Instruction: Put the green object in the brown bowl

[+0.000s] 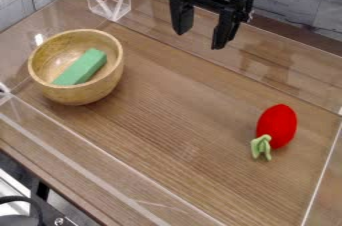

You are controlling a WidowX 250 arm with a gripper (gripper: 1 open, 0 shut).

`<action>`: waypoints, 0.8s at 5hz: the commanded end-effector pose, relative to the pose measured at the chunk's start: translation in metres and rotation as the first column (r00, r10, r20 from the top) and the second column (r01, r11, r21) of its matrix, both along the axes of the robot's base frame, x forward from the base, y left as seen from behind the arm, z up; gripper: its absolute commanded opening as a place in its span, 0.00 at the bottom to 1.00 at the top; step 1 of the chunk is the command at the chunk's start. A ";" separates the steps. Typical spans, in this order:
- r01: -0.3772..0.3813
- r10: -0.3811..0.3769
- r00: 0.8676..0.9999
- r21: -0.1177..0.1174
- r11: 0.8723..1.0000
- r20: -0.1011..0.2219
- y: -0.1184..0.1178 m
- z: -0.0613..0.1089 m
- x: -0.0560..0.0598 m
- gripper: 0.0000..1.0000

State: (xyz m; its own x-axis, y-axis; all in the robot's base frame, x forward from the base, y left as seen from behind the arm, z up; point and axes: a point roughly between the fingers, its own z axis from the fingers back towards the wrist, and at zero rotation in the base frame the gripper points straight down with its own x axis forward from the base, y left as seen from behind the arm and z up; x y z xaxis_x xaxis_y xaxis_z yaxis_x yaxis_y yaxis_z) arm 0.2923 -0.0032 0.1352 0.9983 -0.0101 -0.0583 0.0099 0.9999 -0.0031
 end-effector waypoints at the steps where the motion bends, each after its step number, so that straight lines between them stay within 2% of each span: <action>1: 0.017 -0.017 1.000 -0.011 1.000 -0.025 -0.013 -0.010 -0.003 1.00; 2: 0.026 -0.027 0.999 -0.036 0.999 -0.026 -0.053 -0.014 -0.019 1.00; 3: -0.027 0.027 1.000 -0.072 0.997 -0.001 -0.081 -0.021 -0.016 1.00; 4: -0.065 0.069 0.997 -0.113 0.991 0.027 -0.097 -0.024 -0.013 1.00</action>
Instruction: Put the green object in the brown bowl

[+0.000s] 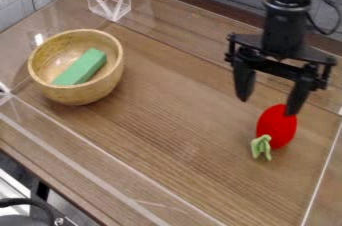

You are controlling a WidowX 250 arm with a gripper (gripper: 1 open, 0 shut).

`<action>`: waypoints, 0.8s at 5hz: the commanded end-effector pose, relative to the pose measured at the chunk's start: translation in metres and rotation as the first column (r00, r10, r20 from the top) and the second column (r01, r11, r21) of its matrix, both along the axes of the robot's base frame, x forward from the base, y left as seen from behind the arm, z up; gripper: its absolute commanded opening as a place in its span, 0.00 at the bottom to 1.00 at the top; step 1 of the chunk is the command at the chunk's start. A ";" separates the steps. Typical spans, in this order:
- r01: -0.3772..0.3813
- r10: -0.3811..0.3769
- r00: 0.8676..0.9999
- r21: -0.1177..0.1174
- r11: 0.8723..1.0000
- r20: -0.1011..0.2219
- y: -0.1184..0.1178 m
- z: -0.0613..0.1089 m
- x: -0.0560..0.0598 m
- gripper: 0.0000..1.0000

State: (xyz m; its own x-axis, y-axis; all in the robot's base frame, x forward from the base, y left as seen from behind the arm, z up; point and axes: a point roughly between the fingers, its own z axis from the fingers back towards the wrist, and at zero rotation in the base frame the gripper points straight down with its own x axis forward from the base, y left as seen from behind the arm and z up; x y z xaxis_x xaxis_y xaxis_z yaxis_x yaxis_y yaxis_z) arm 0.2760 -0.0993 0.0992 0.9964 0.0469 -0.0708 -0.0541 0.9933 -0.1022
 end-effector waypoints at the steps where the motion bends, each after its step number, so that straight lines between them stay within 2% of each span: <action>1: 0.032 -0.029 0.998 -0.044 0.999 0.059 -0.004 0.009 0.010 1.00; 3: 0.027 -0.021 0.995 -0.067 0.997 0.097 0.005 0.004 0.021 1.00; 4: 0.037 -0.028 0.993 -0.082 0.996 0.113 -0.003 0.015 0.028 1.00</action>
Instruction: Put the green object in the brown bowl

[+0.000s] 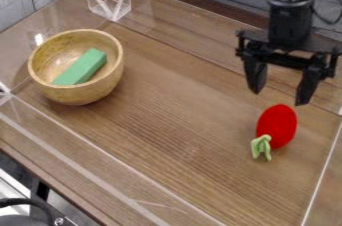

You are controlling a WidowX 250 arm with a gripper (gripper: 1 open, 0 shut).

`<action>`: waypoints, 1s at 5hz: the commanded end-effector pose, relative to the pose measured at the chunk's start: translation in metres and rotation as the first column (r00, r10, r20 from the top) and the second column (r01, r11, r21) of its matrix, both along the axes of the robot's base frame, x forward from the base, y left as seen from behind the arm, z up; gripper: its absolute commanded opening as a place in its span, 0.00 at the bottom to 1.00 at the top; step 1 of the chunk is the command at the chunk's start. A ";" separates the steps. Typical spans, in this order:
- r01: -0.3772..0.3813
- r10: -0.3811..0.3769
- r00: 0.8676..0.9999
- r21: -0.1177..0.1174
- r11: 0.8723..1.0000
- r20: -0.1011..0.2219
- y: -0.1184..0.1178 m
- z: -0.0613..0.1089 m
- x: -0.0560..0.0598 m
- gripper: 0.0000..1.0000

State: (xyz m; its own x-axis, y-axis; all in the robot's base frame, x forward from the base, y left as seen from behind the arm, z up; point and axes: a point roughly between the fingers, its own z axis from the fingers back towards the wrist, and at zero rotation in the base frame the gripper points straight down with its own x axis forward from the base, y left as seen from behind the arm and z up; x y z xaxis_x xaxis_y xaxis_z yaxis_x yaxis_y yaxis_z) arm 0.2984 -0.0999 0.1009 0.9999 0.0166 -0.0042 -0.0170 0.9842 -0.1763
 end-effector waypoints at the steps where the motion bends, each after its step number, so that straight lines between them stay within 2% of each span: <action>1: -0.024 0.025 0.999 -0.021 0.999 0.038 -0.011 0.018 0.008 1.00; 2: -0.083 0.084 0.996 -0.011 0.996 0.021 0.006 0.017 -0.001 1.00; 3: -0.084 0.085 0.996 -0.016 0.996 0.012 0.018 0.020 -0.010 1.00; 4: -0.058 0.059 0.998 -0.023 0.998 0.020 -0.004 0.022 -0.017 1.00; 5: 0.009 -0.008 1.000 -0.022 1.000 0.029 -0.023 0.023 -0.021 1.00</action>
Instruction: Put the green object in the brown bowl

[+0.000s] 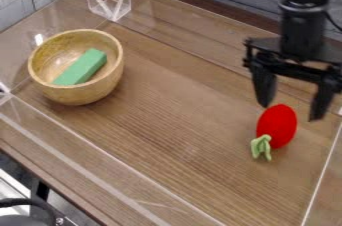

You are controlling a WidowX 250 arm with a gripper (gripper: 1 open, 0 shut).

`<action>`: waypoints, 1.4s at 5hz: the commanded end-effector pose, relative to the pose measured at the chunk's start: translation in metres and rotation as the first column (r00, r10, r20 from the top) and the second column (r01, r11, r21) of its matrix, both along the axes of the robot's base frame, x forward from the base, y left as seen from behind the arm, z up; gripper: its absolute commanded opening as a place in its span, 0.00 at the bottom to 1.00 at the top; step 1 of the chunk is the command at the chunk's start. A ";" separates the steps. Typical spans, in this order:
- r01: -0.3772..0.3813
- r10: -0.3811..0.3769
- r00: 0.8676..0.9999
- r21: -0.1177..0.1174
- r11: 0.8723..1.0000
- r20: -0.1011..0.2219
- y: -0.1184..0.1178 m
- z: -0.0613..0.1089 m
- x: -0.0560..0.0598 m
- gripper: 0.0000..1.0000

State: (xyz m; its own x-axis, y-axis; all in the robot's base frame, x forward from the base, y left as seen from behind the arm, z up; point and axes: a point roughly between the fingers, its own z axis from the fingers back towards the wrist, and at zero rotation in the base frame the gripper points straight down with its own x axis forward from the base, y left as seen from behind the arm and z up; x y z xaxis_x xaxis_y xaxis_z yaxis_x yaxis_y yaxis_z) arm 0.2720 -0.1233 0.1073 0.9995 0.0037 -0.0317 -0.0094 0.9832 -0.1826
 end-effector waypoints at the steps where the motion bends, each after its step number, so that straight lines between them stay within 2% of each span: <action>1: -0.011 0.012 0.997 -0.013 1.000 0.072 0.014 0.011 0.008 1.00; 2: -0.016 0.017 0.996 -0.015 1.000 0.091 0.027 0.008 0.010 1.00; 3: 0.048 -0.045 0.992 -0.022 0.999 0.118 0.025 0.008 0.006 1.00; 4: 0.084 -0.080 0.989 -0.020 0.996 0.125 0.024 0.005 0.005 1.00; 6: 0.056 -0.054 0.988 -0.010 0.998 0.145 0.011 0.005 0.011 1.00; 7: 0.053 -0.052 0.987 -0.002 0.999 0.152 0.022 0.002 0.018 1.00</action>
